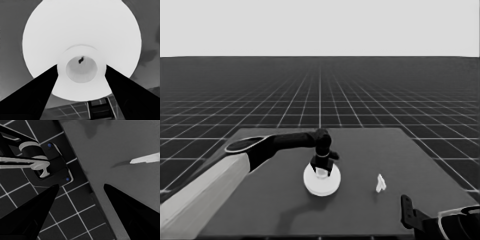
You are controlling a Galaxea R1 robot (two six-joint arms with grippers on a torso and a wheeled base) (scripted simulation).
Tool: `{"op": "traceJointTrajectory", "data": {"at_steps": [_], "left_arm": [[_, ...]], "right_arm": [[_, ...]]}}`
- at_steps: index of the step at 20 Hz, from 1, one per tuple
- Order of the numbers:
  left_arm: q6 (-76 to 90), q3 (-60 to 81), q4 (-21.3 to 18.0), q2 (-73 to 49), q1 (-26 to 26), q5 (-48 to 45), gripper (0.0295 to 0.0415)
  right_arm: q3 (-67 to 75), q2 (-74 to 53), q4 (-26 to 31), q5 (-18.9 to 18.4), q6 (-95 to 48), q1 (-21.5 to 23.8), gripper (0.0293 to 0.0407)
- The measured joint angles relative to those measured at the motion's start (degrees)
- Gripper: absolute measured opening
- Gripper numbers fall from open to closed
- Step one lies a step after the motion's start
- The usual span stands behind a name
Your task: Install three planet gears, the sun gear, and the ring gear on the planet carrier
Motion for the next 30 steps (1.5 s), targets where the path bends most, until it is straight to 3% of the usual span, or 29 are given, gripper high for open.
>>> {"op": "traceJointTrajectory", "data": {"at_steps": [20,21,22,30], "left_arm": [[10.0,0.0,0.0,0.0,0.1,0.0,0.0348],[10.3,0.0,0.0,0.0,0.2,0.0,0.0373],[10.5,0.0,0.0,0.0,0.2,0.0,0.0381],[10.7,0.0,0.0,0.0,0.2,0.0,0.0385]], "right_arm": [[0.0,0.0,0.0,0.0,0.0,0.0,0.0385],[0.0,0.0,0.0,0.0,0.0,0.0,0.0385],[0.0,0.0,0.0,0.0,0.0,0.0,0.0385],[0.0,0.0,0.0,0.0,0.0,0.0,0.0385]]}}
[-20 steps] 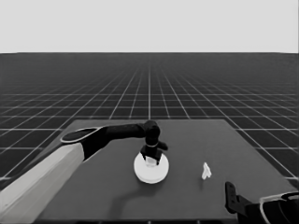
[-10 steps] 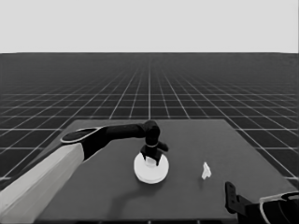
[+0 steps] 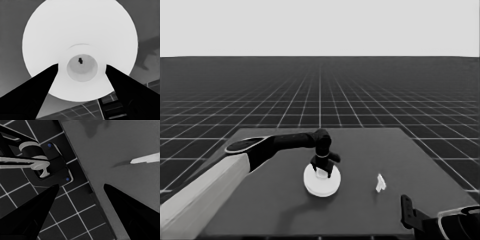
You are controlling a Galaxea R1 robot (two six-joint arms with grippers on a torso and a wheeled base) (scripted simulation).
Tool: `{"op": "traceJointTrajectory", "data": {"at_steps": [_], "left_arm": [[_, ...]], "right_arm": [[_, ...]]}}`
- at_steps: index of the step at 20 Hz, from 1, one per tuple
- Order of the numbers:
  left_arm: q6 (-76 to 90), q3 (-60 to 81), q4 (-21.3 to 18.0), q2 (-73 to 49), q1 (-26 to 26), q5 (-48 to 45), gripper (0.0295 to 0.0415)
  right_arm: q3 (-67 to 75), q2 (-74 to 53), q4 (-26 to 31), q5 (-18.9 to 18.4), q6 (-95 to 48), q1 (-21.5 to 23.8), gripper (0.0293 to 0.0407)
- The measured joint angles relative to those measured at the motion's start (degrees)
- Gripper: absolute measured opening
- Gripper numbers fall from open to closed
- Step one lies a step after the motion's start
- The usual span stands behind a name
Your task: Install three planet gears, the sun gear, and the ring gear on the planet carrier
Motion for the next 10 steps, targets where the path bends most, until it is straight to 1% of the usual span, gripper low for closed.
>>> {"op": "traceJointTrajectory", "data": {"at_steps": [1,3,6,10], "left_arm": [[-13.2,1.7,-2.1,-0.5,-2.3,0.7,0.0386],[-25.5,2.8,-4.1,-0.8,-5.0,1.3,0.0385],[-30.6,3.1,-5.0,-0.8,-6.0,1.6,0.0385],[-31.7,3.1,-5.1,-0.7,-6.2,1.7,0.0385]], "right_arm": [[0.0,0.0,0.0,0.0,0.0,0.0,0.0385],[0.0,0.0,0.0,0.0,0.0,0.0,0.0385],[0.0,0.0,0.0,0.0,0.0,0.0,0.0385],[0.0,0.0,0.0,0.0,0.0,0.0,0.0385]]}}
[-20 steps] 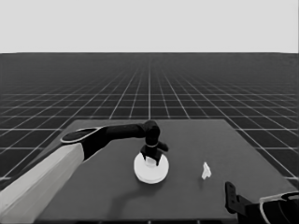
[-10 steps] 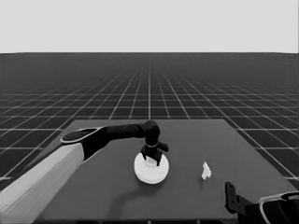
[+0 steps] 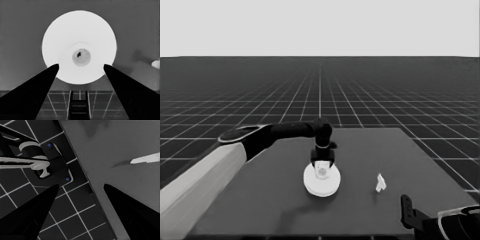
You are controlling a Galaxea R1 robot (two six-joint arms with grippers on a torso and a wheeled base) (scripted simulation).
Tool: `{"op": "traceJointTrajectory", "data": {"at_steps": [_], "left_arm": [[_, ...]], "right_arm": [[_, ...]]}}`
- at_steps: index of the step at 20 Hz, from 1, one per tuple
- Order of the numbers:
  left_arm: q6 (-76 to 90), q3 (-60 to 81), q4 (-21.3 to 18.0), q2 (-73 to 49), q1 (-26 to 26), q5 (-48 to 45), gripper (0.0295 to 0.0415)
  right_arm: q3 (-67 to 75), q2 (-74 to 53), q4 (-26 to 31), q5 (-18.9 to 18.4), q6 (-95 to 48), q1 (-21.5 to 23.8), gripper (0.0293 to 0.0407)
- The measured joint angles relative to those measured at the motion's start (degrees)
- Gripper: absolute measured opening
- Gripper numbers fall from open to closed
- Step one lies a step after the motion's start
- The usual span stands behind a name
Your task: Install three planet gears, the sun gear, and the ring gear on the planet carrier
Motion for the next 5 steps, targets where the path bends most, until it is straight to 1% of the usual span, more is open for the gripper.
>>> {"op": "traceJointTrajectory", "data": {"at_steps": [1,2,3,4,5], "left_arm": [[27.6,26.0,3.9,-15.3,-4.8,-19.8,0.0409],[54.8,47.0,6.2,-38.4,-10.3,-32.0,0.0414],[72.2,59.0,7.6,-55.2,-13.5,-39.1,0.0401],[82.4,66.3,8.4,-64.7,-15.3,-43.3,0.0392],[88.4,70.7,8.9,-70.1,-16.3,-45.8,0.0388]], "right_arm": [[-8.7,8.6,19.6,-10.8,22.8,16.3,0.0393],[-19.8,15.7,28.1,-14.8,34.1,23.4,0.0392],[-28.0,20.1,31.6,-17.0,39.4,25.4,0.0389],[-33.4,22.8,33.3,-18.3,42.1,26.1,0.0386],[-36.9,24.5,34.2,-19.1,43.6,26.3,0.0385]]}}
